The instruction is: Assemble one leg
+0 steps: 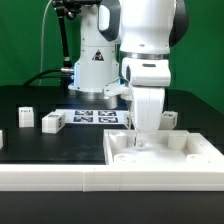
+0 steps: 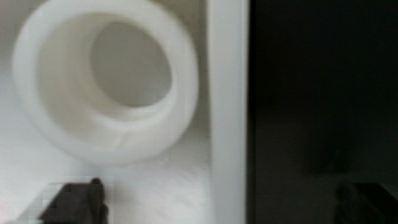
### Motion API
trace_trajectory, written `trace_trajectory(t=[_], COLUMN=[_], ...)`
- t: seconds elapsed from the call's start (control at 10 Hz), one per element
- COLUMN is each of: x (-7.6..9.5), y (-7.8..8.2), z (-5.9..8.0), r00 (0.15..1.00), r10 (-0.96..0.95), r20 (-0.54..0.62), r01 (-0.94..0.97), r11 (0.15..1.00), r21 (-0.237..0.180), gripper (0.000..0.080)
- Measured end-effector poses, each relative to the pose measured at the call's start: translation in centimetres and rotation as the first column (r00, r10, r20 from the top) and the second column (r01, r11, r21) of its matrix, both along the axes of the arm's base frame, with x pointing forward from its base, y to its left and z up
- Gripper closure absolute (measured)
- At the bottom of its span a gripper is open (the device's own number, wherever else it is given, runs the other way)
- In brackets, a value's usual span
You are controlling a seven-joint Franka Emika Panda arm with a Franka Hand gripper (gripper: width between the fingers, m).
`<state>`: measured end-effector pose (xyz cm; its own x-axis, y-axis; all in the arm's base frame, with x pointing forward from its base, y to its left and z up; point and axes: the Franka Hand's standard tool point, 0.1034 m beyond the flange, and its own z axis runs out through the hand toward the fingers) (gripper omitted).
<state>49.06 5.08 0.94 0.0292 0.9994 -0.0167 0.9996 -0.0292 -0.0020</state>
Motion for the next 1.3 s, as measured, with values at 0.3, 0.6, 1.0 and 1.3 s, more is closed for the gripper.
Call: trace_trajectory(t=[0.3, 0.6, 1.0, 1.3], x=[-0.8, -1.7, -1.7, -2.1], y=[0.2, 0.1, 0.1, 0.7], z=[3.9, 4.5, 4.4, 4.1], r00=[0.999, 0.996, 0.937, 0.784], r10=[-0.027, -0.079, -0.348, -0.619], r20=[0.026, 0.035, 0.036, 0.041], r01=[0.027, 0.079, 0.349, 0.618], r11=[1.000, 0.997, 0.937, 0.786], r21=[-0.014, -0.012, 0.002, 0.039], gripper=[0.0150, 0.0150, 0.0150, 0.0150])
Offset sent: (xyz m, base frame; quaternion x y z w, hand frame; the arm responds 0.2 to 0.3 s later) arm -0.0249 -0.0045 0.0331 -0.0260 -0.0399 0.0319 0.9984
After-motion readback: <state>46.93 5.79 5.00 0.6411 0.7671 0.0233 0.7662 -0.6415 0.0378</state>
